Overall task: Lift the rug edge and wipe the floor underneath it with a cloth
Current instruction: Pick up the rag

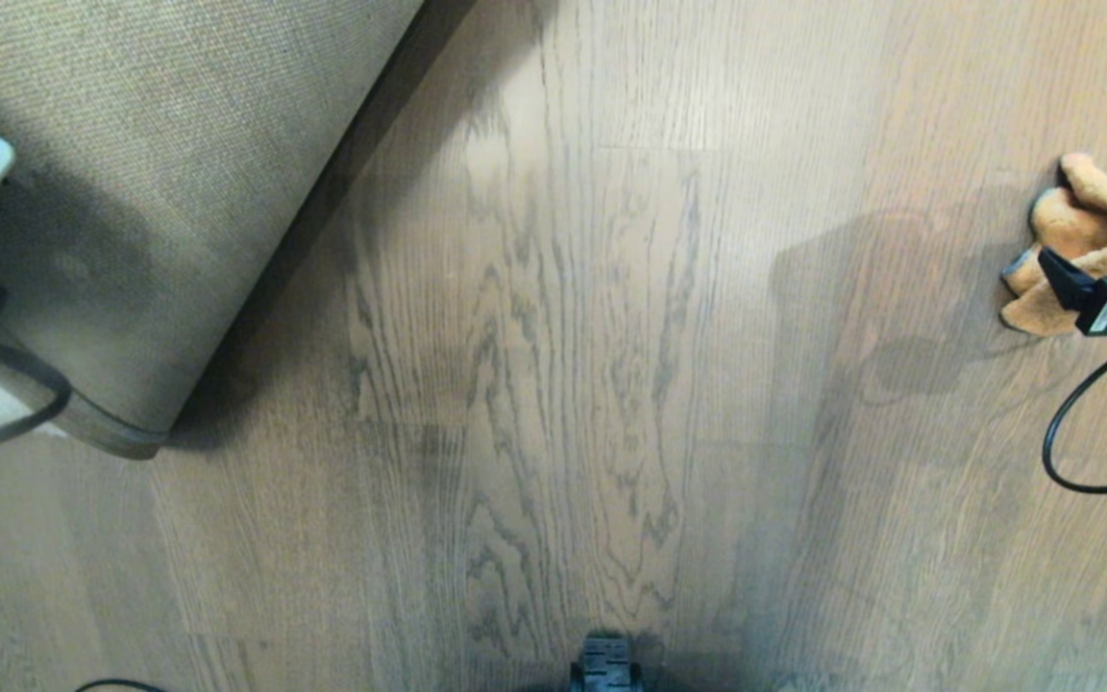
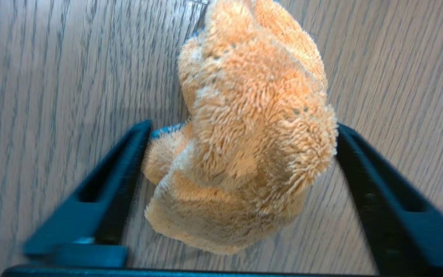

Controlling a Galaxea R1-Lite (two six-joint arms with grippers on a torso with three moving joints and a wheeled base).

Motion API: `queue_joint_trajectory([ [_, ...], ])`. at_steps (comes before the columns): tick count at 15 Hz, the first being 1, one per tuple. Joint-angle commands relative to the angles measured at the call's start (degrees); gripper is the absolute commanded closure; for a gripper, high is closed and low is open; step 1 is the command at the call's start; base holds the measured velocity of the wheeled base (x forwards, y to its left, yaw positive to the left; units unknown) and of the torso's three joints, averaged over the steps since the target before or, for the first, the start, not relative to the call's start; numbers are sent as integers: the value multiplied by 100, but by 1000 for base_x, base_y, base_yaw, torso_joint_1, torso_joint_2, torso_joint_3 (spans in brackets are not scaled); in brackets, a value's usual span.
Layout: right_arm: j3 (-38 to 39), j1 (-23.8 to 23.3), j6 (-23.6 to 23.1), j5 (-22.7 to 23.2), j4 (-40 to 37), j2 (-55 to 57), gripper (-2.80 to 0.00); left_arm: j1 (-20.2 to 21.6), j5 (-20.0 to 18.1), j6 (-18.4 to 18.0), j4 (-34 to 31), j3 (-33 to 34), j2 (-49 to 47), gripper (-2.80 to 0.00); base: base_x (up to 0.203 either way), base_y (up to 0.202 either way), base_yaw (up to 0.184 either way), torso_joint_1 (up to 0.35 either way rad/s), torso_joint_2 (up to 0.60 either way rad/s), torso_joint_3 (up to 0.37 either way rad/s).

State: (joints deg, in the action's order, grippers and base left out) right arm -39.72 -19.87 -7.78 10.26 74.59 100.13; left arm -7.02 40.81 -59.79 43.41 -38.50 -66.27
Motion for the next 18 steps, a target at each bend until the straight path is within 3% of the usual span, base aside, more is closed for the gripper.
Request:
queue_joint_trajectory([
  [1,-9,-7,39,11,115,51,0,-1,23,-32,27,0,-26,0,0,0,0,0,0,0],
  [14,72,-5,39,31,346,22,0,-45,49,73,27,-9,-35,0,0,0,0,0,0,0],
  [18,269,307,72,46,463,-371,0,-45,120,73,27,-8,-35,0,0,0,0,0,0,0],
])
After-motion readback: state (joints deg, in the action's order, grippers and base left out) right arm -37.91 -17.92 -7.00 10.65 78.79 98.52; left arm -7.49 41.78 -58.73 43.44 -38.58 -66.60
